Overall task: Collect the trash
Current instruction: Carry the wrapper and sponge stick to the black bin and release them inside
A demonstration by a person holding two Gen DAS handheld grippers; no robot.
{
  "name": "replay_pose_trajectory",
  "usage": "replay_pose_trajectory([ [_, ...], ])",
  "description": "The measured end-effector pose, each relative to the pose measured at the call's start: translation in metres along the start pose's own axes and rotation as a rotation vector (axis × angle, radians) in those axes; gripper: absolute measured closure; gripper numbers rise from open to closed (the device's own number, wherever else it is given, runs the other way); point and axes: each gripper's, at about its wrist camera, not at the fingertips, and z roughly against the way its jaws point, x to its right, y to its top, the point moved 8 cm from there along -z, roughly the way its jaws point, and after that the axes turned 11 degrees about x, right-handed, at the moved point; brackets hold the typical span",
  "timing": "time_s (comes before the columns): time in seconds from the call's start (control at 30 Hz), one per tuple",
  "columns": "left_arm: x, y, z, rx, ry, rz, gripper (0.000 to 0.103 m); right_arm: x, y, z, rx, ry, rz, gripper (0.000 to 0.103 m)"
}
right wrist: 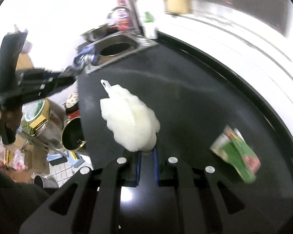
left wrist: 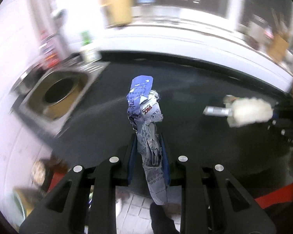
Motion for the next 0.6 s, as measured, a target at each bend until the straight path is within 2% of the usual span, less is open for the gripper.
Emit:
replay_pose_trajectory([
  [0.07, -0.04, -0.024, 0.013, -0.019, 0.069, 0.067, 0.08, -0.025, 0.015, -0.019, -0.002, 0.041, 0.028, 0.092],
  [0.27, -0.137, -0.1, 0.047, -0.089, 0.238, 0.227, 0.08, -0.135, 0.045, -0.093, -0.057, 0.211, 0.113, 0.092],
  [0.4, -0.188, -0.161, 0.059, -0.149, 0.32, 0.318, 0.08, -0.211, 0.043, -0.142, -0.122, 0.3, 0.162, 0.092],
  [0.6, -0.241, -0.235, 0.05, -0.221, 0.373, 0.431, 0.08, -0.297, 0.018, -0.217, -0.242, 0.372, 0.215, 0.092],
])
